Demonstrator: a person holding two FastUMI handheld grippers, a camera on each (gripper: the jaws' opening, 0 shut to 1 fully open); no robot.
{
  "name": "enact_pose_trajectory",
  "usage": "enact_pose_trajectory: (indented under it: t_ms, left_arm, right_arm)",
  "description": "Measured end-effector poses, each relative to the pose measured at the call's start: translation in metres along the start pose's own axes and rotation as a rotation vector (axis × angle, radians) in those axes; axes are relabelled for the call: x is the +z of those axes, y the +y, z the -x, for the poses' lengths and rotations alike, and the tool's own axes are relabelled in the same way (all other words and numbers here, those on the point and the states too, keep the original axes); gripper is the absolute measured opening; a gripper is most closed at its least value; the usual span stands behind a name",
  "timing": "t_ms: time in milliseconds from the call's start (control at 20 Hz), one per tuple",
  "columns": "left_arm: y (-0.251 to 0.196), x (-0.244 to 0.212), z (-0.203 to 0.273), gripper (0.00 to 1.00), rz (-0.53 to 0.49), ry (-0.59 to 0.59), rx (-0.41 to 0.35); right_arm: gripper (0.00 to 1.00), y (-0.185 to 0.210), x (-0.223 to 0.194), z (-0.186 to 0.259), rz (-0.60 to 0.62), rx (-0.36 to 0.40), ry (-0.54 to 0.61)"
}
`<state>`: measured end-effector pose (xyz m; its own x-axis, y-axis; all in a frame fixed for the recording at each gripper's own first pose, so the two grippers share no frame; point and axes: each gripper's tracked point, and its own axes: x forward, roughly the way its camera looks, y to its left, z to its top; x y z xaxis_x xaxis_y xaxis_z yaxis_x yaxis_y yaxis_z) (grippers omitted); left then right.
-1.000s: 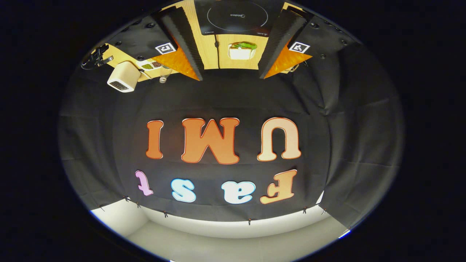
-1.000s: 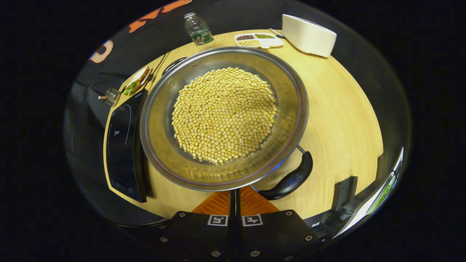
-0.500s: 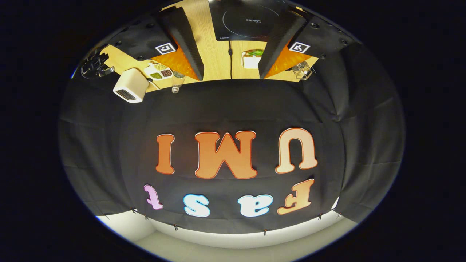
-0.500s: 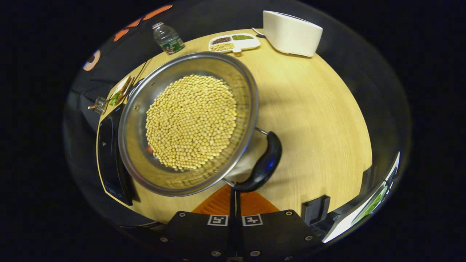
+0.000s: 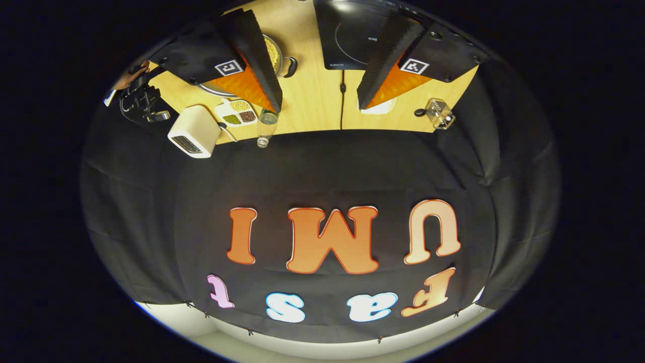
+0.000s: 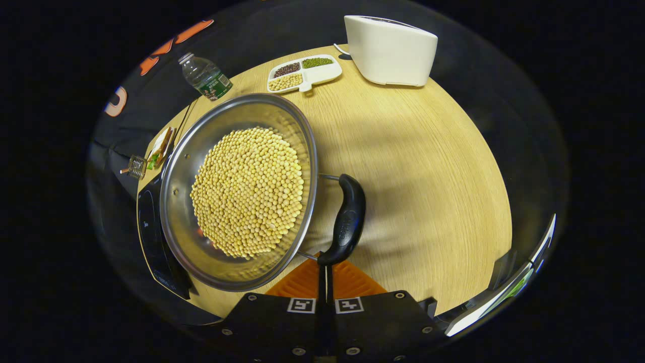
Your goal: First push the handle of the pot to place it horizontally, then grasp the pot with both hands and set it on the induction cooktop.
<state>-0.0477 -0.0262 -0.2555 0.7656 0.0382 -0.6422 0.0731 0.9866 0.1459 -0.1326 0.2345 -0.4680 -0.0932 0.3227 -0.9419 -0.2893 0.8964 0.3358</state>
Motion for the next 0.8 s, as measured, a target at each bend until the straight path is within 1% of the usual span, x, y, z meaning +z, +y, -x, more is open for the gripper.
enact_pose_trajectory:
  t_ms: [200,400,600,800]
  left_arm:
    - [-0.025,-0.033,-0.021,0.98,0.035,0.13,-0.057]
    - [-0.043,-0.068,-0.043,0.98,0.066,0.259,-0.093]
    - [-0.059,-0.106,-0.062,0.98,0.113,0.386,-0.114]
    - [-0.071,-0.148,-0.082,0.98,0.174,0.529,-0.118]
  right_arm:
    - [0.0,-0.007,0.02,-0.004,0.02,0.012,0.0]
    - [0.0,-0.009,0.05,-0.013,0.025,0.009,-0.015]
    - [0.0,-0.012,0.072,-0.02,0.036,-0.001,-0.028]
    - [0.01,-0.018,0.081,-0.01,0.035,-0.004,-0.066]
